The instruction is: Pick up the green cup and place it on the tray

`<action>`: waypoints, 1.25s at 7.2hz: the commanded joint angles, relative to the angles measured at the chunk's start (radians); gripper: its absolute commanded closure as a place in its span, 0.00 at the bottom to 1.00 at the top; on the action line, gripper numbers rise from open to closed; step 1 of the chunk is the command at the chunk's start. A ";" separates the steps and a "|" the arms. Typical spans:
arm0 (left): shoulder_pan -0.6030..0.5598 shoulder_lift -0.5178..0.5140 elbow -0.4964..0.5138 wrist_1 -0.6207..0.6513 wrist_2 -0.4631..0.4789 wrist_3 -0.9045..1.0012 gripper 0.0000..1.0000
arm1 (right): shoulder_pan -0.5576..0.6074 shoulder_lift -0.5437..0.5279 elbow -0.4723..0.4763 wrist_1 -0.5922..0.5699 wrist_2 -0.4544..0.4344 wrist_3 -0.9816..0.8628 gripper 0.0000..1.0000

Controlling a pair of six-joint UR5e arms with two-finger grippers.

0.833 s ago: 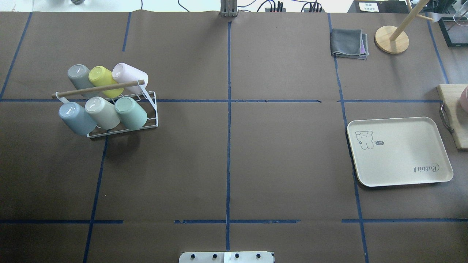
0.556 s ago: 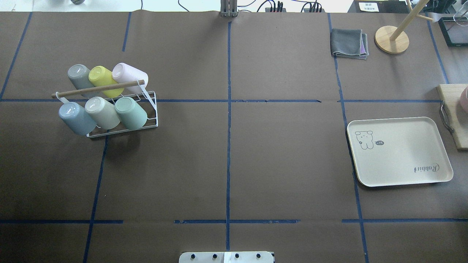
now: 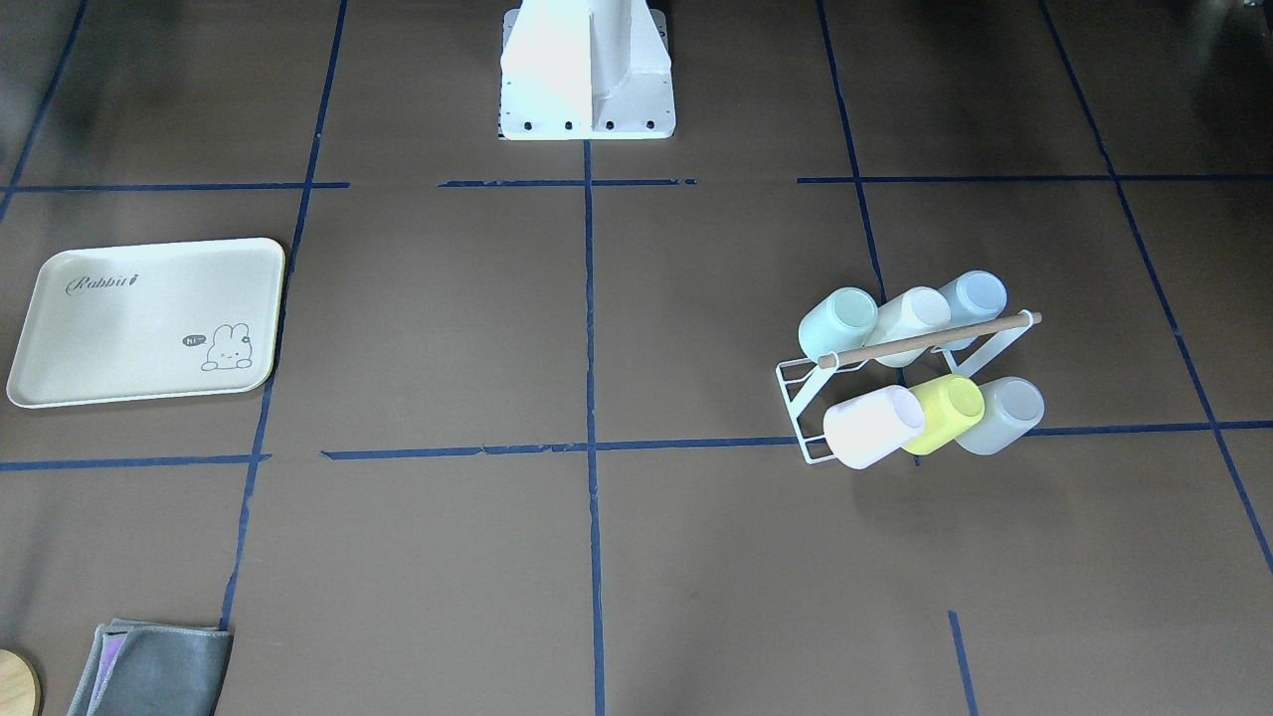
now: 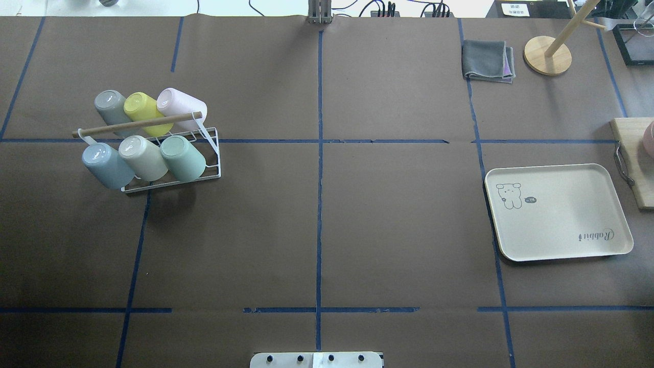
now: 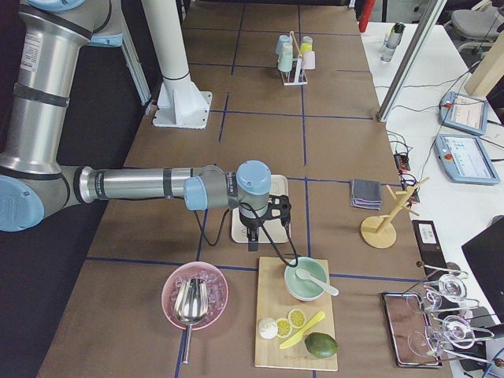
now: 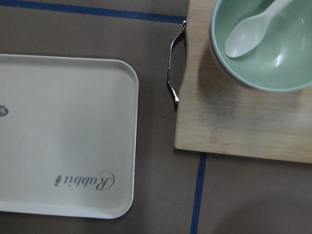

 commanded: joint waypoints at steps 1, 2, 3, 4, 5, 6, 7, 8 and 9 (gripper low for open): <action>0.000 0.001 0.000 0.000 0.001 0.000 0.00 | -0.095 -0.004 -0.144 0.383 -0.005 0.292 0.01; 0.002 0.001 0.000 0.000 0.000 0.000 0.00 | -0.158 -0.003 -0.196 0.534 -0.038 0.427 0.01; 0.000 0.001 0.000 0.000 0.000 0.000 0.00 | -0.202 0.005 -0.241 0.581 -0.061 0.453 0.04; 0.000 0.001 0.000 0.000 0.001 0.000 0.00 | -0.217 0.006 -0.252 0.586 -0.066 0.462 0.11; 0.000 0.001 0.000 0.000 0.000 0.000 0.00 | -0.236 0.008 -0.253 0.586 -0.068 0.461 0.15; 0.000 0.001 0.000 0.000 0.001 0.000 0.00 | -0.264 0.014 -0.261 0.584 -0.068 0.461 0.27; 0.000 0.001 0.000 0.000 0.001 0.000 0.00 | -0.279 0.015 -0.272 0.586 -0.068 0.459 0.32; 0.000 0.001 0.000 0.000 0.001 0.000 0.00 | -0.283 0.035 -0.296 0.586 -0.068 0.459 0.32; 0.000 0.001 0.000 -0.002 0.001 0.000 0.00 | -0.289 0.058 -0.327 0.587 -0.066 0.458 0.32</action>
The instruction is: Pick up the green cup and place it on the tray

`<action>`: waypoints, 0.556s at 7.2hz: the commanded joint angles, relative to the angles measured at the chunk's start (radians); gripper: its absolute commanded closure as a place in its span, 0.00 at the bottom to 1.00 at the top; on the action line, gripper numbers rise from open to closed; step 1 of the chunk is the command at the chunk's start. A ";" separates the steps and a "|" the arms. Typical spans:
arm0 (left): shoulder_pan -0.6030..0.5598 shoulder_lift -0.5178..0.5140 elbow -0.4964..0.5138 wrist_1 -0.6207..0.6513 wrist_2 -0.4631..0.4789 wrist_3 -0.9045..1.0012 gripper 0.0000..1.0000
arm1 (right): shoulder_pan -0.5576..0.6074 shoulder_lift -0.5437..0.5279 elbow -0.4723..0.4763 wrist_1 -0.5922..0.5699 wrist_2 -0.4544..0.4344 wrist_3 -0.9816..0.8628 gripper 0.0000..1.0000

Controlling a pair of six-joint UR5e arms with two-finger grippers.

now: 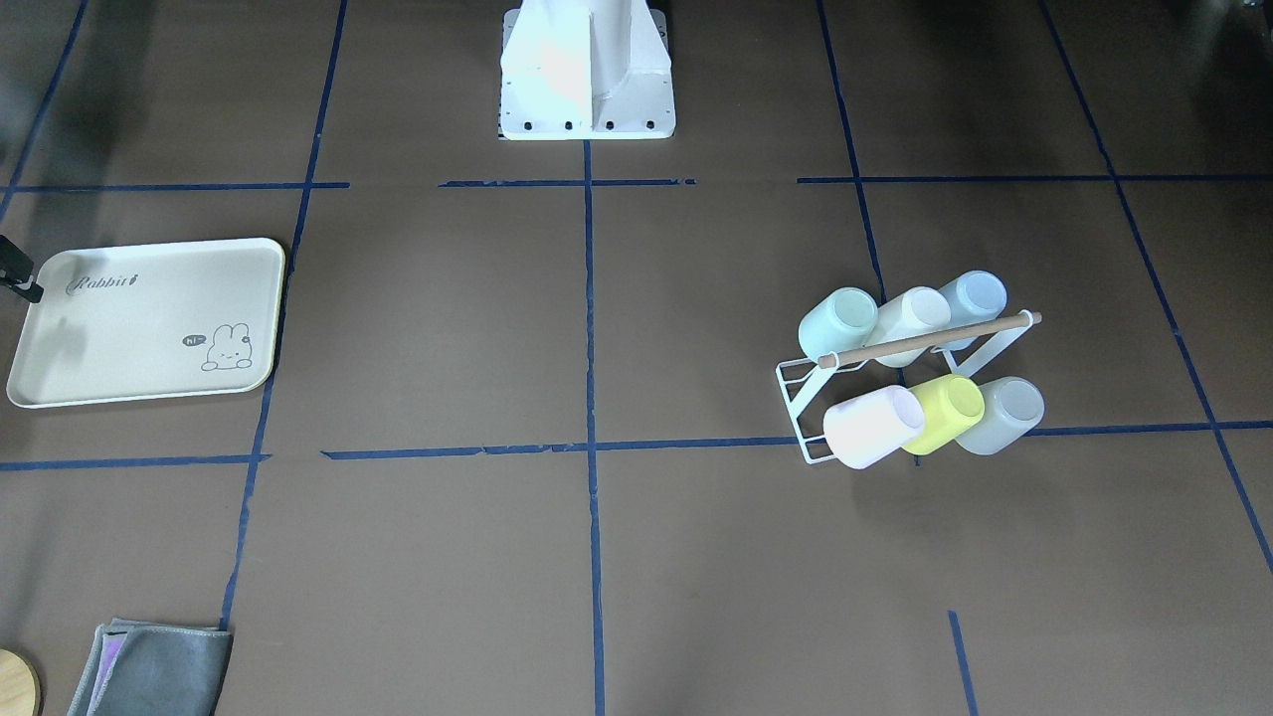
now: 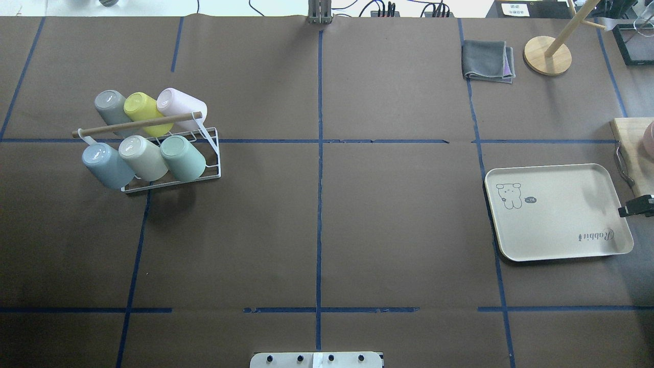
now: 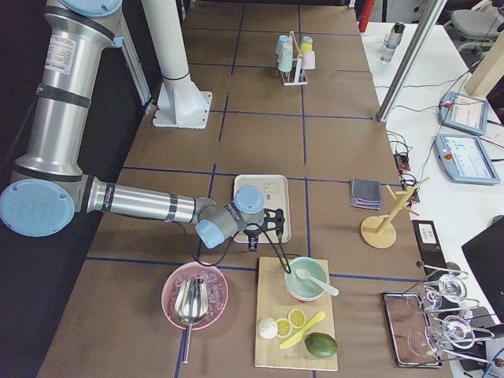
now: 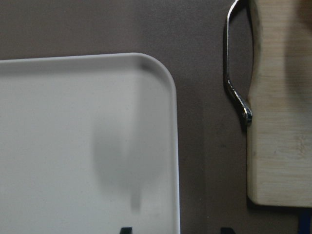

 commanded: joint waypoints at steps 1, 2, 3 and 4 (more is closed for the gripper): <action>0.002 0.000 0.000 0.000 0.000 0.000 0.00 | -0.014 0.031 -0.048 0.001 0.001 -0.001 0.33; 0.000 0.000 0.000 -0.001 0.000 0.000 0.00 | -0.014 0.033 -0.048 0.000 0.001 -0.003 0.36; 0.000 0.000 0.000 -0.001 0.000 0.000 0.00 | -0.017 0.033 -0.051 0.000 0.001 -0.003 0.39; 0.000 0.000 0.000 -0.001 0.000 0.000 0.00 | -0.018 0.033 -0.057 0.000 0.001 -0.004 0.43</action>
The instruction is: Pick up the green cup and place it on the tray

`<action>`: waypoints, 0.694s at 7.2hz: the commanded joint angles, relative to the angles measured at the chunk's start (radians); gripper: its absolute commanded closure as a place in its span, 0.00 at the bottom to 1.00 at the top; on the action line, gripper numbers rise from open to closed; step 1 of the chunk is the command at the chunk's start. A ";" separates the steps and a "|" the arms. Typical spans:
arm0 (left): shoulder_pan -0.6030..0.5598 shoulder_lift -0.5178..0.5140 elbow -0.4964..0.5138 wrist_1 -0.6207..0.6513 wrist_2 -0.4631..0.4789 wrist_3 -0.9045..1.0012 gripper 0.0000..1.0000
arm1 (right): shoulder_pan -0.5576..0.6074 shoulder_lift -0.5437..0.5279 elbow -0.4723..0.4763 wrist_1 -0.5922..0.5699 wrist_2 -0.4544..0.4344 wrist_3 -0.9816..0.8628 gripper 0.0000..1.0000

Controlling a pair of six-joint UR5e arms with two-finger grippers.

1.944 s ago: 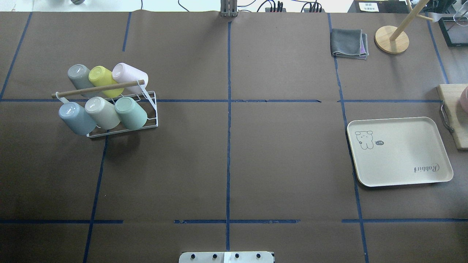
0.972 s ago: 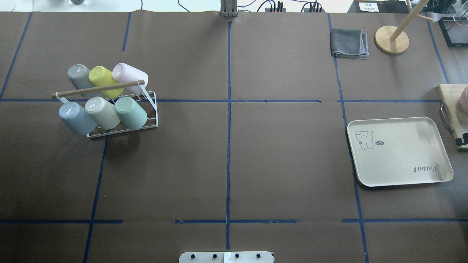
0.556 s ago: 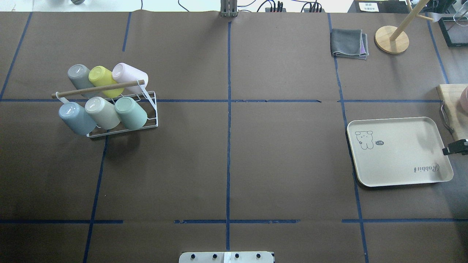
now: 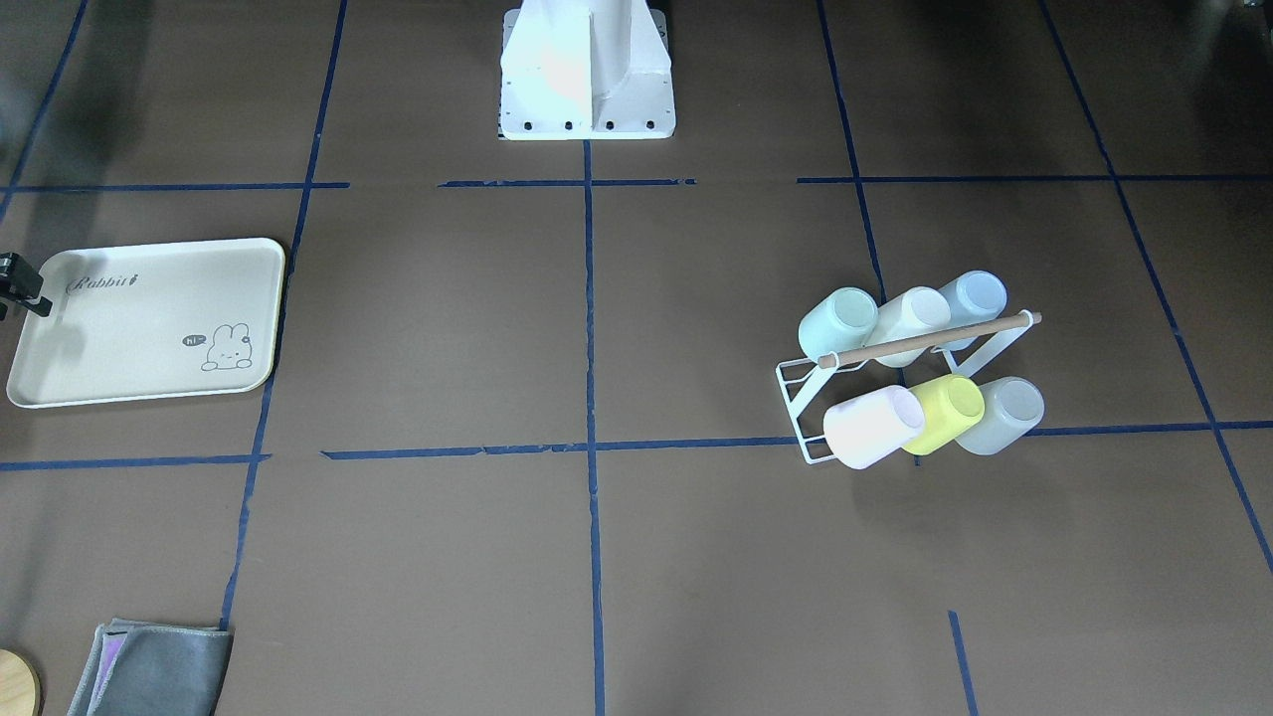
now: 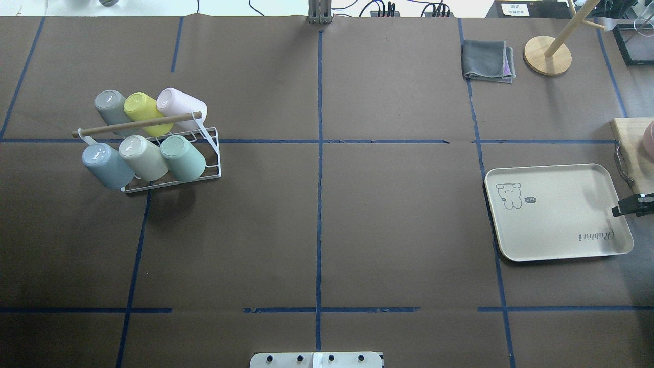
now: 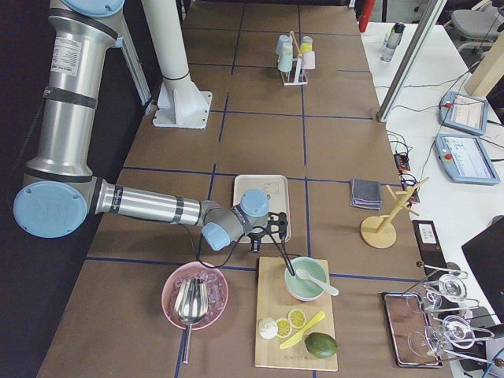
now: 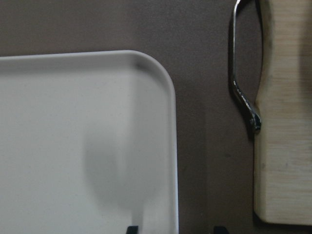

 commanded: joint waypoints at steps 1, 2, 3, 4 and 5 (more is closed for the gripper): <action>0.000 0.000 0.000 0.000 0.000 0.000 0.00 | -0.004 0.001 -0.007 0.000 0.000 -0.001 0.45; 0.001 0.000 0.000 0.000 0.000 0.000 0.00 | -0.004 0.001 -0.007 0.000 0.002 0.000 0.51; 0.001 0.000 0.000 0.000 0.000 0.000 0.00 | -0.004 0.001 -0.007 0.000 0.002 -0.001 0.55; 0.001 0.000 0.000 0.000 -0.002 0.000 0.00 | -0.005 0.001 -0.007 -0.002 0.002 -0.003 0.55; 0.001 0.000 0.000 0.000 0.000 0.000 0.00 | -0.015 0.004 -0.007 -0.002 0.002 -0.001 0.55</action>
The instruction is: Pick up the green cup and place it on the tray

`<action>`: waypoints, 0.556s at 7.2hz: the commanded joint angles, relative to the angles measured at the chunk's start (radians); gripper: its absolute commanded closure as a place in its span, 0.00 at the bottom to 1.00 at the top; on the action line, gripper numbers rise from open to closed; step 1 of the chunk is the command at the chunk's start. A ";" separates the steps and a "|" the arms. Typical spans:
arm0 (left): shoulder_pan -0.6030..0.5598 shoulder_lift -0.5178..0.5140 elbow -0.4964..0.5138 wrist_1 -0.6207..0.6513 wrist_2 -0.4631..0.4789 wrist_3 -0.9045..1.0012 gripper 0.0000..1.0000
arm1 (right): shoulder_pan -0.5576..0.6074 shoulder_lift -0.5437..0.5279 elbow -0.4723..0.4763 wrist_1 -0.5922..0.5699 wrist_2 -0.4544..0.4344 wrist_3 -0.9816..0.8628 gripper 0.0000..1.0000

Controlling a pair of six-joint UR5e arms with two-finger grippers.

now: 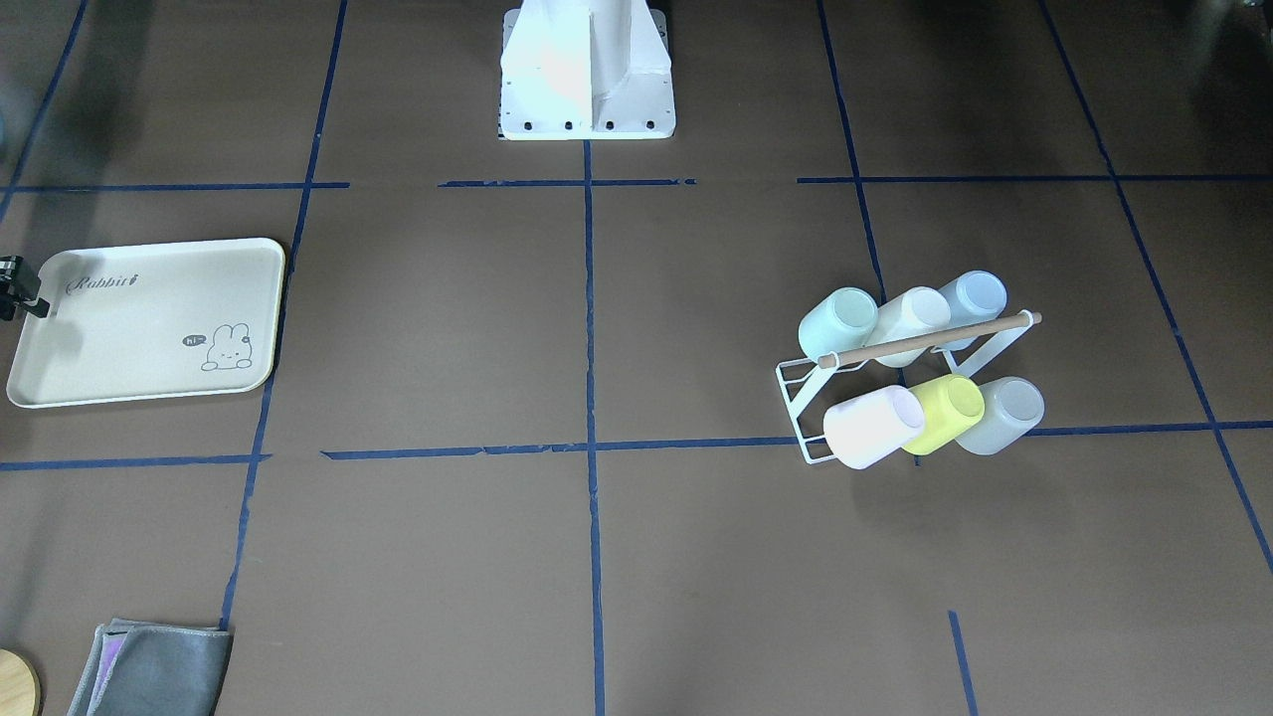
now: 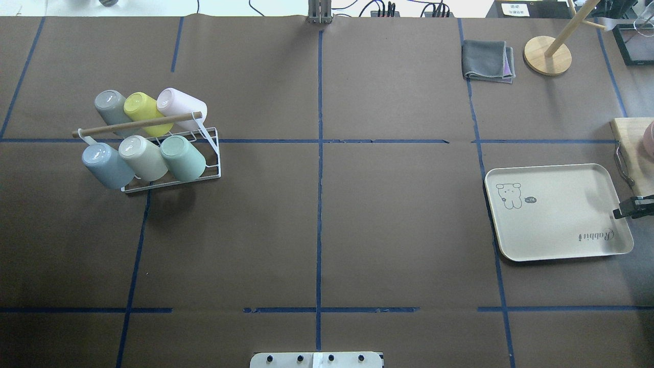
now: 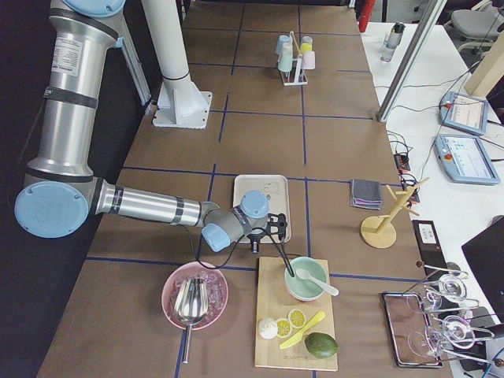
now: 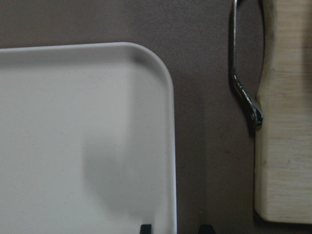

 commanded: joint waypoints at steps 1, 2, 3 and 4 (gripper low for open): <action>0.000 0.000 0.000 0.000 0.001 0.000 0.00 | -0.009 0.022 -0.009 -0.001 -0.001 0.004 0.55; 0.000 0.000 0.000 0.000 0.001 0.000 0.00 | -0.009 0.028 -0.021 0.001 0.002 -0.001 0.57; 0.000 0.000 0.000 0.000 0.001 0.000 0.00 | -0.009 0.028 -0.022 0.003 0.006 0.002 0.64; 0.000 0.000 0.000 0.000 0.001 0.000 0.00 | -0.009 0.028 -0.022 0.003 0.006 0.002 0.75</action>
